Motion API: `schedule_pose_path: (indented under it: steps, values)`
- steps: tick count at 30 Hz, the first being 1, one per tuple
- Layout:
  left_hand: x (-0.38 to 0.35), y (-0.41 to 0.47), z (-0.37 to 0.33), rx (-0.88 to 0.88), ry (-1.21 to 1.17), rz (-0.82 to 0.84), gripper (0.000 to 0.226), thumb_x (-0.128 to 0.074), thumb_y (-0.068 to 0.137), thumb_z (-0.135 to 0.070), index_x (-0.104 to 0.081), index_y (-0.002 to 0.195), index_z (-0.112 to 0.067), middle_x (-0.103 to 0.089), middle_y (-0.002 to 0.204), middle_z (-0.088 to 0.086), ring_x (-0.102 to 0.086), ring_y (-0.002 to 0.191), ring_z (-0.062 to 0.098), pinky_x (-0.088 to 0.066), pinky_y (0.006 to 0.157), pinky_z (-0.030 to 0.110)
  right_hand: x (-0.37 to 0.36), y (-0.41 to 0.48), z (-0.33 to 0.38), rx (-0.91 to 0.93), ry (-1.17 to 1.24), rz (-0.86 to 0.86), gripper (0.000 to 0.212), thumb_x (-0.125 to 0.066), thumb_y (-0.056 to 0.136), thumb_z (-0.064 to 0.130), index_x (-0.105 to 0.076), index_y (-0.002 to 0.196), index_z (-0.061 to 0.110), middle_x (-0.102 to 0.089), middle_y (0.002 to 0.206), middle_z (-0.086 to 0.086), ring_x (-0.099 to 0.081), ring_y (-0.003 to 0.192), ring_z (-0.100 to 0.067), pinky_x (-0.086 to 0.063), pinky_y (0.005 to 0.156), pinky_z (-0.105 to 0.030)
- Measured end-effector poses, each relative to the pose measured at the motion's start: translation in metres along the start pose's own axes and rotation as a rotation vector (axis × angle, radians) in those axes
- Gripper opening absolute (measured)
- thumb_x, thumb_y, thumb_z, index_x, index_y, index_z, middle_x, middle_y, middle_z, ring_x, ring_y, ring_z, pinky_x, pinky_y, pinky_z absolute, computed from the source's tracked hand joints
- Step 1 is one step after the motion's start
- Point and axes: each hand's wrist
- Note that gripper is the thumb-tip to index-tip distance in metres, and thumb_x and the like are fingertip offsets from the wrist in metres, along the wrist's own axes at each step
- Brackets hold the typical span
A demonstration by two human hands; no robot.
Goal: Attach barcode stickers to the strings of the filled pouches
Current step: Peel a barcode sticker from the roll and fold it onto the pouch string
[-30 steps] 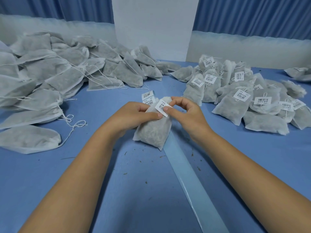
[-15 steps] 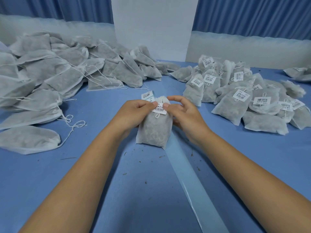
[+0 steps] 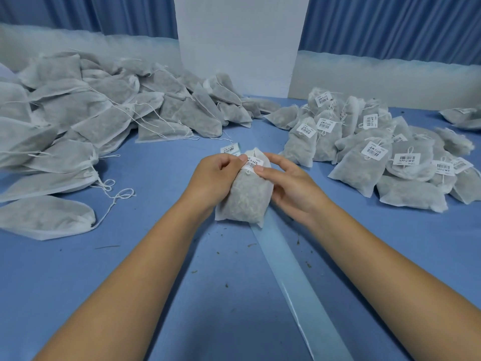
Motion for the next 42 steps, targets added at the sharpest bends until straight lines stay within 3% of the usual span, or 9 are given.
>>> schedule_pose_path:
  steps: [4, 8, 13, 16, 20, 24, 28, 34, 42]
  values:
    - [-0.006, 0.0, 0.003, -0.005, 0.002, -0.099, 0.036, -0.06, 0.098, -0.03, -0.068, 0.082, 0.001, -0.059, 0.073, 0.004, -0.05, 0.067, 0.015, -0.042, 0.066, 0.031, -0.007, -0.002, -0.001, 0.076, -0.149, -0.084, 0.041, -0.07, 0.087, 0.008, -0.058, 0.126, 0.016, -0.073, 0.103, -0.011, -0.071, 0.082, -0.017, -0.056, 0.069, -0.025]
    - [-0.006, 0.005, 0.005, -0.042, -0.03, -0.257, 0.036, -0.058, 0.099, -0.032, -0.066, 0.078, -0.003, -0.06, 0.07, -0.001, -0.05, 0.065, 0.012, -0.042, 0.064, 0.025, -0.013, -0.01, -0.005, 0.168, -0.386, 0.023, 0.054, -0.069, 0.089, 0.01, -0.047, 0.127, 0.042, -0.076, 0.093, -0.002, -0.072, 0.082, -0.016, -0.056, 0.066, -0.025]
    - [-0.004, 0.011, 0.0, 0.016, -0.293, -0.233, 0.035, -0.05, 0.102, -0.037, -0.065, 0.086, -0.011, -0.069, 0.083, 0.001, -0.065, 0.07, 0.011, -0.056, 0.063, 0.02, -0.002, 0.008, 0.006, 0.404, -0.493, -0.257, 0.021, -0.064, 0.093, 0.01, -0.058, 0.105, 0.027, -0.067, 0.069, 0.004, -0.054, 0.054, -0.01, -0.04, 0.05, -0.017]
    - [0.006, 0.02, 0.004, 0.034, -0.334, -0.297, 0.03, -0.048, 0.104, -0.031, -0.065, 0.089, -0.011, -0.069, 0.086, 0.003, -0.066, 0.068, 0.009, -0.056, 0.06, 0.02, 0.017, 0.046, 0.016, 0.343, -0.572, -0.446, 0.011, -0.06, 0.094, 0.013, -0.066, 0.097, 0.021, -0.065, 0.091, -0.001, -0.054, 0.071, -0.011, -0.044, 0.063, -0.02]
    - [0.016, 0.031, 0.017, 0.078, -0.303, -0.363, 0.03, -0.044, 0.105, -0.023, -0.062, 0.085, -0.011, -0.066, 0.079, 0.001, -0.062, 0.058, 0.004, -0.052, 0.053, 0.016, 0.029, 0.091, 0.016, 0.161, -0.633, -0.416, 0.023, -0.066, 0.088, 0.017, -0.067, 0.11, 0.019, -0.065, 0.109, -0.002, -0.06, 0.094, -0.014, -0.052, 0.091, -0.032]
    - [0.021, 0.04, 0.027, 0.137, -0.345, -0.389, 0.027, -0.044, 0.104, -0.016, -0.059, 0.082, -0.008, -0.062, 0.074, 0.004, -0.056, 0.052, 0.008, -0.05, 0.048, 0.017, 0.038, 0.107, 0.018, 0.175, -1.007, -0.437, 0.046, -0.064, 0.09, 0.02, -0.056, 0.135, 0.01, -0.057, 0.135, -0.007, -0.052, 0.123, -0.022, -0.034, 0.092, -0.019]
    - [0.026, 0.047, 0.033, 0.179, -0.372, -0.378, 0.027, -0.045, 0.103, -0.015, -0.059, 0.081, -0.008, -0.063, 0.074, 0.005, -0.059, 0.055, 0.01, -0.053, 0.05, 0.018, 0.049, 0.114, 0.023, 0.184, -1.183, -0.493, 0.04, -0.058, 0.093, 0.023, -0.06, 0.13, 0.008, -0.056, 0.137, -0.014, -0.048, 0.128, -0.029, -0.035, 0.101, -0.03]
    - [0.031, 0.057, 0.038, 0.249, -0.369, -0.309, 0.021, -0.043, 0.098, -0.004, -0.056, 0.081, -0.003, -0.059, 0.075, 0.011, -0.058, 0.063, 0.018, -0.055, 0.051, 0.018, 0.022, 0.12, 0.019, 0.323, -1.536, -0.676, 0.048, -0.06, 0.085, 0.042, -0.057, 0.131, 0.029, -0.024, 0.148, -0.013, -0.026, 0.133, -0.035, -0.026, 0.109, -0.042]
    - [0.043, 0.086, 0.036, 0.358, -0.348, -0.253, 0.019, -0.044, 0.097, -0.002, -0.054, 0.081, -0.001, -0.062, 0.084, 0.015, -0.068, 0.059, 0.021, -0.059, 0.051, 0.026, -0.028, 0.16, 0.018, 0.271, -1.585, -0.401, 0.028, -0.054, 0.091, 0.04, -0.065, 0.115, 0.03, -0.043, 0.138, -0.013, -0.032, 0.13, -0.035, -0.031, 0.104, -0.039]
Point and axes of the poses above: each hand's wrist, its own y-axis towards the middle knuckle, its own x-axis out of the back of the hand, z = x × y
